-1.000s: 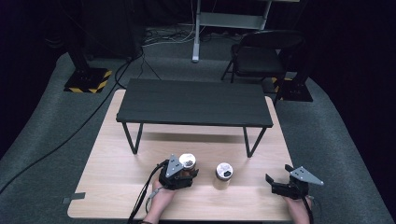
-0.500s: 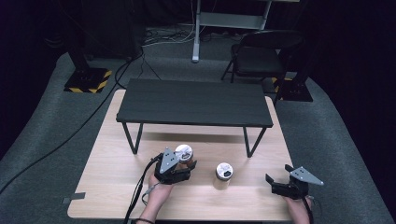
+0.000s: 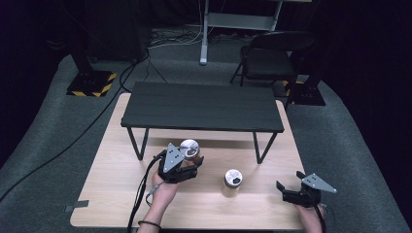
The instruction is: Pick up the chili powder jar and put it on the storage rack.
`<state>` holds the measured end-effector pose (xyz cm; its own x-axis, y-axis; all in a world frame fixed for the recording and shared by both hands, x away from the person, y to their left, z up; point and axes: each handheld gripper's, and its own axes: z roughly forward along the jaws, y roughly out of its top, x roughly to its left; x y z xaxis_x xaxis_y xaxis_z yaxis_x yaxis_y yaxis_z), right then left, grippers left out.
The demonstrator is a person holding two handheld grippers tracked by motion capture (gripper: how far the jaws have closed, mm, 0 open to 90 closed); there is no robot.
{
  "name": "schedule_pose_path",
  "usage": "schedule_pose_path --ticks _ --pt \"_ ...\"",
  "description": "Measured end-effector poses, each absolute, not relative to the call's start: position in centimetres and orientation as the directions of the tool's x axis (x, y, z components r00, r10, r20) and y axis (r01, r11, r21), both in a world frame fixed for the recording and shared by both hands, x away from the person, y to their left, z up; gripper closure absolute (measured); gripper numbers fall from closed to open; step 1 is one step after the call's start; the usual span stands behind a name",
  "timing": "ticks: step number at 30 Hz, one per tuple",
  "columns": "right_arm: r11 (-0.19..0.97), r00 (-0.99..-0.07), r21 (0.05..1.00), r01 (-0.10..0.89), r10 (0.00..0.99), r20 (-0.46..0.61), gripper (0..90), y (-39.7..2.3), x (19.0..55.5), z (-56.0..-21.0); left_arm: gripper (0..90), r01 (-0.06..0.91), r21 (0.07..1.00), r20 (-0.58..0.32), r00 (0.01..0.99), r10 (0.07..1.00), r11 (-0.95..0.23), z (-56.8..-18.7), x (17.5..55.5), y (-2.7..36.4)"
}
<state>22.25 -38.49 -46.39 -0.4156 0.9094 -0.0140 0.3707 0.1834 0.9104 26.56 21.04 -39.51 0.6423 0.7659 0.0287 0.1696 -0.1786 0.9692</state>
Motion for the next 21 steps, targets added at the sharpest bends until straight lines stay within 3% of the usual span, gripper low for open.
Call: schedule_pose_path --ticks 21 --pt "0.182 -0.415 0.911 0.37 0.91 -0.013 3.0 -38.5 22.2 -46.4 31.9 0.095 0.978 0.086 0.621 0.779 -0.183 -34.0 27.2 20.6"
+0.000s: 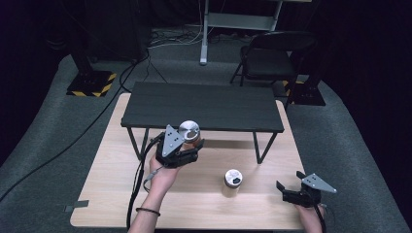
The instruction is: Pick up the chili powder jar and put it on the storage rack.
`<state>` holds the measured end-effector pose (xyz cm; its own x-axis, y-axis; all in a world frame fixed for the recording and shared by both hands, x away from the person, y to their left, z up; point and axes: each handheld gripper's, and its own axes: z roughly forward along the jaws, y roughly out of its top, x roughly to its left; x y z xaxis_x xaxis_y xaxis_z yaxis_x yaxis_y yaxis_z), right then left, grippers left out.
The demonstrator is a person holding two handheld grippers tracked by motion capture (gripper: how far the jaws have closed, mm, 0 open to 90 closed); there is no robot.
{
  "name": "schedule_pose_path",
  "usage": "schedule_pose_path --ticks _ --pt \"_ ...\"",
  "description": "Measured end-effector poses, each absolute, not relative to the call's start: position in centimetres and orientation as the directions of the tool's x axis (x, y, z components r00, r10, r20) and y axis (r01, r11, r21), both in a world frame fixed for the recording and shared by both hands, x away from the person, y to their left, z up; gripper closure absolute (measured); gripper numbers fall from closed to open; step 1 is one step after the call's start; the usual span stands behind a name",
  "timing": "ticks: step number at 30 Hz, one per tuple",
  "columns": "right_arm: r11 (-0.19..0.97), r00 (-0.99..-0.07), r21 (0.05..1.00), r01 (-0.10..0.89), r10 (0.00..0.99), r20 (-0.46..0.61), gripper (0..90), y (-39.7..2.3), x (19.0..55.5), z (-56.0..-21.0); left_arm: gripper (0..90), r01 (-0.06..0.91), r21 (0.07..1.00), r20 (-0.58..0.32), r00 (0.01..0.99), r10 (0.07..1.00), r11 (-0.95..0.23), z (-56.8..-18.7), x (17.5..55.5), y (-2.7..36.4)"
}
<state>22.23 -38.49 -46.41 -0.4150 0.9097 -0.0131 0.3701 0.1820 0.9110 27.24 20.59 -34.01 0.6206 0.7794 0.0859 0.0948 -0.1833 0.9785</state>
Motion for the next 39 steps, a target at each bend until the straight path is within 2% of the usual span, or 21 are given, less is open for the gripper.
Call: schedule_pose_path --ticks 17,39 --pt "0.18 -0.415 0.911 0.372 0.91 -0.011 3.0 -38.5 22.3 -46.4 31.9 0.073 0.976 0.119 0.602 0.789 -0.203 -30.3 28.7 19.8" --pt "0.177 -0.416 0.91 0.374 0.91 -0.006 3.2 -38.6 22.3 -46.4 31.9 0.196 0.953 0.098 0.519 0.849 -0.229 -27.6 33.0 18.3"
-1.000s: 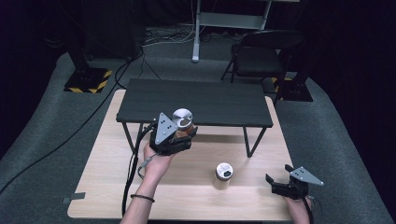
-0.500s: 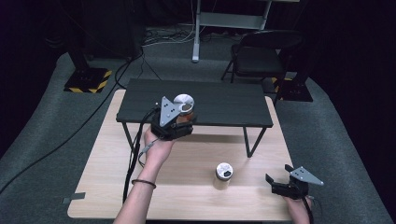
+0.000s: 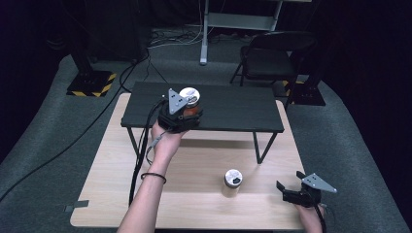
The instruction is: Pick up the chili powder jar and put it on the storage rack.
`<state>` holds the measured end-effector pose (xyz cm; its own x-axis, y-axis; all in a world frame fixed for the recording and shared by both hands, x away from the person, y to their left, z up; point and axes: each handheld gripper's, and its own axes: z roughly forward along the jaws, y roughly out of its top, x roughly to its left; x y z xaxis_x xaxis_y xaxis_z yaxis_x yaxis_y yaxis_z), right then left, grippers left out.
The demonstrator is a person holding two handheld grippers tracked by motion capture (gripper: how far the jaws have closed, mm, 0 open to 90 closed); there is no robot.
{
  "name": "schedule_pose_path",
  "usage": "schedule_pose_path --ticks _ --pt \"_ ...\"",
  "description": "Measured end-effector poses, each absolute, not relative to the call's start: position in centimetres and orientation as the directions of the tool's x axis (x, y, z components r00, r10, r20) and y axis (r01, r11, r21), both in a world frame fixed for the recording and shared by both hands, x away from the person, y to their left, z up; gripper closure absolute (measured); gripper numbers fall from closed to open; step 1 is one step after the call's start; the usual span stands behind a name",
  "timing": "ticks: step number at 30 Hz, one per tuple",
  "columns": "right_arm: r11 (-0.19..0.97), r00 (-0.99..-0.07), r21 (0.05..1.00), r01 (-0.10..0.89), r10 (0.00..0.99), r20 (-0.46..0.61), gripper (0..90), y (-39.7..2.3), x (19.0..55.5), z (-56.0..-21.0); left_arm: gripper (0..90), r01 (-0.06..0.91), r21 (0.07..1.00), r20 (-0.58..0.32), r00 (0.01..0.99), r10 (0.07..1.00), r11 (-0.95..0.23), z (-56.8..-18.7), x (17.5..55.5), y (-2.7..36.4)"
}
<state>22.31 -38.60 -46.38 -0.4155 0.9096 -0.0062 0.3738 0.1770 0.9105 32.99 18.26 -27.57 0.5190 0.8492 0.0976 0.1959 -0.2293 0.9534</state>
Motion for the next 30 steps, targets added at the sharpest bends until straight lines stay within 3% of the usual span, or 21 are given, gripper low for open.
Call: schedule_pose_path --ticks 16,30 --pt "0.178 -0.417 0.91 0.374 0.909 -0.007 3.2 -38.6 22.3 -46.4 31.2 0.234 0.941 0.093 0.513 0.853 -0.243 -27.3 34.0 17.9" --pt "0.186 -0.417 0.909 0.372 0.909 -0.015 3.3 -38.5 22.3 -46.4 7.7 0.24 0.939 0.094 0.511 0.854 -0.247 -26.6 32.8 19.3"
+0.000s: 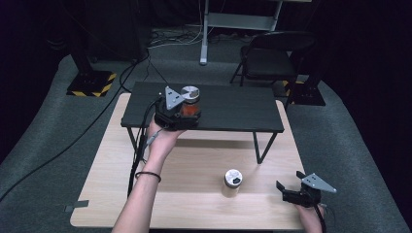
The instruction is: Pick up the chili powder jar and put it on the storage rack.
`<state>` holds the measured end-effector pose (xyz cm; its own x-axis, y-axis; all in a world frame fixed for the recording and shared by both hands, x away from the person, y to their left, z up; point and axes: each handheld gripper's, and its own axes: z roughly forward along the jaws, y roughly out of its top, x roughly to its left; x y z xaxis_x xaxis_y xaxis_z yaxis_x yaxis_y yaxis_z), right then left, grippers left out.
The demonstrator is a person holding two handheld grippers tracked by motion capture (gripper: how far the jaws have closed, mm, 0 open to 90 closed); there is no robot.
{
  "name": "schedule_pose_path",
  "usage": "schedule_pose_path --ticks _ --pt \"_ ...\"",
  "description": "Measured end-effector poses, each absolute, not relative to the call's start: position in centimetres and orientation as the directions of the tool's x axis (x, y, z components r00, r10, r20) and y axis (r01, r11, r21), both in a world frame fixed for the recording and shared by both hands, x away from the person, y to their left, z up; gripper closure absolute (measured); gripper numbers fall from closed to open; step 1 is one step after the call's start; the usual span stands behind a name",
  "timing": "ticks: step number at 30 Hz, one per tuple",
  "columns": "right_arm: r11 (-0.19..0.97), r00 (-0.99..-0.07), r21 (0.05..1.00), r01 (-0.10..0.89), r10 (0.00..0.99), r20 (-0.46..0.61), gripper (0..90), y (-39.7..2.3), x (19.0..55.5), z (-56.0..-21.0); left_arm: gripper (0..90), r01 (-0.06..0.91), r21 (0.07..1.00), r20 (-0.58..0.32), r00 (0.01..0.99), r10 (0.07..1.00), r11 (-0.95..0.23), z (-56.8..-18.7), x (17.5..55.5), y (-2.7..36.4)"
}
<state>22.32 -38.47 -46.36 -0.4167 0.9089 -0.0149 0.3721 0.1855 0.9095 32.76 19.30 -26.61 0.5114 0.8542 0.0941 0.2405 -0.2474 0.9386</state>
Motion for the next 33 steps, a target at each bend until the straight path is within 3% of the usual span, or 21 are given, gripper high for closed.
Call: schedule_pose_path --ticks 21,33 --pt "0.19 -0.415 0.909 0.371 0.909 -0.02 3.3 -38.4 22.3 -46.4 1.6 0.179 0.952 0.104 0.572 0.813 -0.248 -30.8 27.4 24.6" --pt "0.192 -0.415 0.909 0.371 0.909 -0.023 3.3 -38.3 22.2 -46.3 1.8 0.218 0.952 0.061 0.559 0.827 -0.217 -35.1 25.5 27.5"
